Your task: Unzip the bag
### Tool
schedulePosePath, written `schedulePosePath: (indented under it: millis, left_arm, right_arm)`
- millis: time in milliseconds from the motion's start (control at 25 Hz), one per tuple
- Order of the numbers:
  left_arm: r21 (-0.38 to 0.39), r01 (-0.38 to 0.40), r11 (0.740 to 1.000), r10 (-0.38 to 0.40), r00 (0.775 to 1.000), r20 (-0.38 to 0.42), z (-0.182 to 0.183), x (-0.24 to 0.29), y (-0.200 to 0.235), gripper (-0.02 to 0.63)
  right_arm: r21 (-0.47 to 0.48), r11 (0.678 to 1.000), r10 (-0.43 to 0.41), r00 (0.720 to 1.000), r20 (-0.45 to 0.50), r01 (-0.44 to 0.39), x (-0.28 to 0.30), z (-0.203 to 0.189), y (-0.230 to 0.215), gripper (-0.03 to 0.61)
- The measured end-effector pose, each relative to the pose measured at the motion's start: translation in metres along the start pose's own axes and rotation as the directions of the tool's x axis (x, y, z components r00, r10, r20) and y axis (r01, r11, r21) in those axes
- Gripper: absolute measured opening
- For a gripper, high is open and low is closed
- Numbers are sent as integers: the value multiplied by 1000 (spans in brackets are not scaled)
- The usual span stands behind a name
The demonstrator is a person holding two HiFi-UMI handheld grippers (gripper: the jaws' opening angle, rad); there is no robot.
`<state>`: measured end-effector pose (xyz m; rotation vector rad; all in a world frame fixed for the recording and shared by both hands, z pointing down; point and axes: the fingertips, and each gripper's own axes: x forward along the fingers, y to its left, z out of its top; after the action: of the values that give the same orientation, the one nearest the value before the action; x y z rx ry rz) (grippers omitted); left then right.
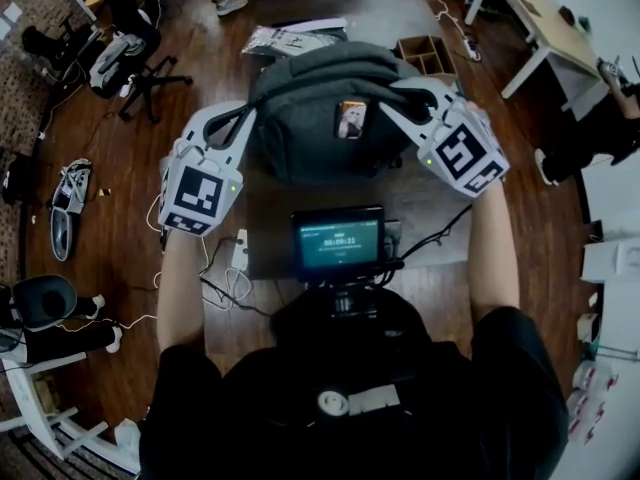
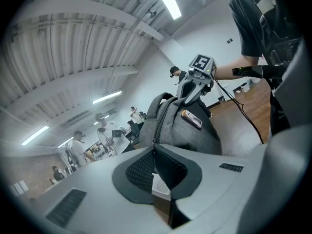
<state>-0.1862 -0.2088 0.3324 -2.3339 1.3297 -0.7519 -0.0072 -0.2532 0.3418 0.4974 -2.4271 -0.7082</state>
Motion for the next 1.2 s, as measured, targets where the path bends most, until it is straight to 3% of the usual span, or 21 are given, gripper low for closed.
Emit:
schedulePosePath:
  millis: [400,560,680,880,1080,1200]
  left_arm:
    - [-194,-78,978,71,997,-43,-67,-2,-14,3]
    - [-212,-108,971,106,994,-23,-72,1,-16,3]
    - [-159,-126,979,122,992,-36,-76,0,-18,3]
    - [54,-134,989,139,985,-106,-87,4,-20,5]
    - [152,-138,979,160,976,-147,-97,8,-27,5]
    - [192,-83,978,123,970,-211,-116,14,-42,5]
  right_arm:
    - [7,1000,-7,1000,-20,8,-2,-7,-2,86]
    - [4,1000,-13,999,-32,13,-3,-8,-3,86]
    - [-7,1000,-12,999,-46,12,-4,-7,-2,86]
    - [-30,1000,-11,998,-61,9,-7,-6,-1,86]
    - [-26,1000,-11,998,-67,9,-8,-7,-2,86]
    - [-46,999,-16,997,-79,12,-10,-7,-1,86]
